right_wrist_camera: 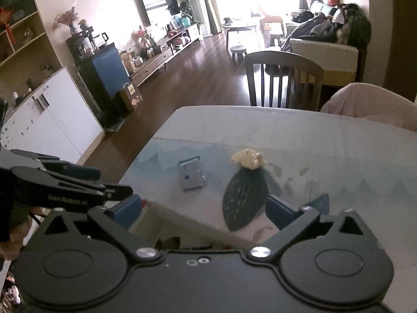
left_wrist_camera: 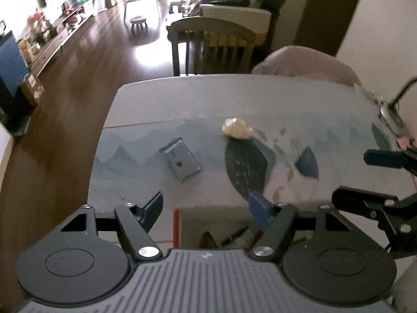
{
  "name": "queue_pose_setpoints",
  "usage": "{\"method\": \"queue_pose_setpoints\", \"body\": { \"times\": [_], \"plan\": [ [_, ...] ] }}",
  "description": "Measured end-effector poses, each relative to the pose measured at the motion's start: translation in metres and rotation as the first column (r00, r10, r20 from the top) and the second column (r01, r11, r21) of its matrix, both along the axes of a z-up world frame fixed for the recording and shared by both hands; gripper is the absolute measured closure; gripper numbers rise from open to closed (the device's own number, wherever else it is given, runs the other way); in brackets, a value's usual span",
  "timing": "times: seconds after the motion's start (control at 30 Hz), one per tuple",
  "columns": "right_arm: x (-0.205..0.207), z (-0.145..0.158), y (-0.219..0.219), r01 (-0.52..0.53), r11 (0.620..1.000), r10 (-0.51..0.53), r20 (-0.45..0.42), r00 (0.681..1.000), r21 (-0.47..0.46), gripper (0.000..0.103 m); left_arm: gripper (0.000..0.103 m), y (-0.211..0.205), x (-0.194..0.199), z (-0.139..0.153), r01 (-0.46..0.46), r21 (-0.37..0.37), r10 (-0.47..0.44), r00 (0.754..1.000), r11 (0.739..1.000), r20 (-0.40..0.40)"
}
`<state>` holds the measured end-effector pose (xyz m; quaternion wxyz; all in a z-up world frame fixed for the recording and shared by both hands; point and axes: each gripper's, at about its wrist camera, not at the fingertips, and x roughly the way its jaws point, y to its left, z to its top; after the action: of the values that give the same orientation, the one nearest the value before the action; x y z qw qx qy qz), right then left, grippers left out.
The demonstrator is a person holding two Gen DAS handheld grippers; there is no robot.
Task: Organize snacks
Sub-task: 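Lift both open tools out of the box toward the last snacks, then grasp the cream printed packet with the right tool while the left grasps the grey-blue packet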
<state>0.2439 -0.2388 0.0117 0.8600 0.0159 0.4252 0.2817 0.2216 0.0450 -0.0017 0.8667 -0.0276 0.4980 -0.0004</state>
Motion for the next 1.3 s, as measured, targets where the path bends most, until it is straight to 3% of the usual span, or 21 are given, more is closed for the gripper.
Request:
{"method": "queue_pose_setpoints", "body": {
  "times": [0.17,0.43,0.7,0.93,1.3],
  "plan": [
    [0.038,-0.005,0.007,-0.045,0.997,0.046,0.029,0.998,-0.060,0.000,0.021,0.012,0.038,-0.010,-0.083,-0.001,0.083,0.997,0.997,-0.013],
    [0.104,-0.030,0.028,-0.136,0.981,0.134,-0.023,0.991,-0.138,0.000,0.021,0.025,0.105,-0.049,-0.194,-0.024,0.189,0.970,0.981,-0.153],
    [0.169,-0.070,0.054,-0.249,0.941,0.230,-0.106,0.967,-0.228,0.000,0.021,0.029,0.166,-0.104,-0.297,0.001,0.284,0.911,0.955,-0.297],
    [0.205,-0.119,0.074,-0.319,0.921,0.267,-0.234,0.935,-0.223,0.003,0.021,0.042,0.207,-0.154,-0.364,0.012,0.333,0.837,0.931,-0.435],
    [0.231,-0.167,0.101,-0.369,0.894,0.291,-0.296,0.910,-0.254,0.008,0.021,0.057,0.237,-0.212,-0.356,0.050,0.323,0.769,0.933,-0.552]
  ]
}}
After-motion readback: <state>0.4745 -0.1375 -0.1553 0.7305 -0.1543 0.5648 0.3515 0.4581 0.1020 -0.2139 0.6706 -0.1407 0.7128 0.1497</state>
